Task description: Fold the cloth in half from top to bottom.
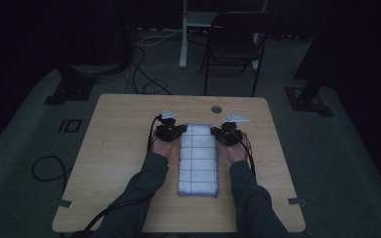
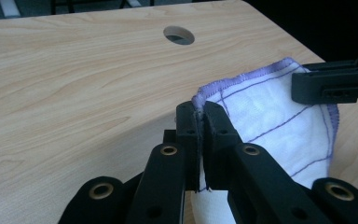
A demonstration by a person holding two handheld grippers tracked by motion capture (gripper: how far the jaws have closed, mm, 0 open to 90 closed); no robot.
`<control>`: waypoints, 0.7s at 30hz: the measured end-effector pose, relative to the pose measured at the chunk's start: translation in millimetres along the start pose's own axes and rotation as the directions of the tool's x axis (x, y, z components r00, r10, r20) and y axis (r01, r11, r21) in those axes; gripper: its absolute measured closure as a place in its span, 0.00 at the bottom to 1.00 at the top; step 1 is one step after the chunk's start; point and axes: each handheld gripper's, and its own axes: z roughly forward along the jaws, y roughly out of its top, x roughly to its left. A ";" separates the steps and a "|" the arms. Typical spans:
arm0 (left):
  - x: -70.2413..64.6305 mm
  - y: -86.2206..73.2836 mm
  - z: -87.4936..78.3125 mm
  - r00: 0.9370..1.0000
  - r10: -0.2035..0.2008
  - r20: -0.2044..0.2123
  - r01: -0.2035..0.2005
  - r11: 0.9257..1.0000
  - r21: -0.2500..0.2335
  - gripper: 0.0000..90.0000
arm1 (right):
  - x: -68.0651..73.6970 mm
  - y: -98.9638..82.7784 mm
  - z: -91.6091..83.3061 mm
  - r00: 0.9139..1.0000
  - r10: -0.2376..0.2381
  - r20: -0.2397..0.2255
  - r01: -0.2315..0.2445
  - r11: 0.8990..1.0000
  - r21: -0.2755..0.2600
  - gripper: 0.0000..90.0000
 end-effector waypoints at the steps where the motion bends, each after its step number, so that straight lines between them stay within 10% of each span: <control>1: -0.5 -0.4 -1.2 1.000 0.004 0.001 -0.004 1.000 0.000 0.97 | 0.2 -0.6 -0.8 1.000 0.002 -0.003 -0.002 1.000 -0.003 0.95; 21: -11.3 -5.9 -22.8 0.999 0.025 0.037 -0.024 0.999 -0.048 0.97 | 10.6 -8.9 -21.9 0.999 -0.015 -0.029 0.014 0.999 -0.048 0.95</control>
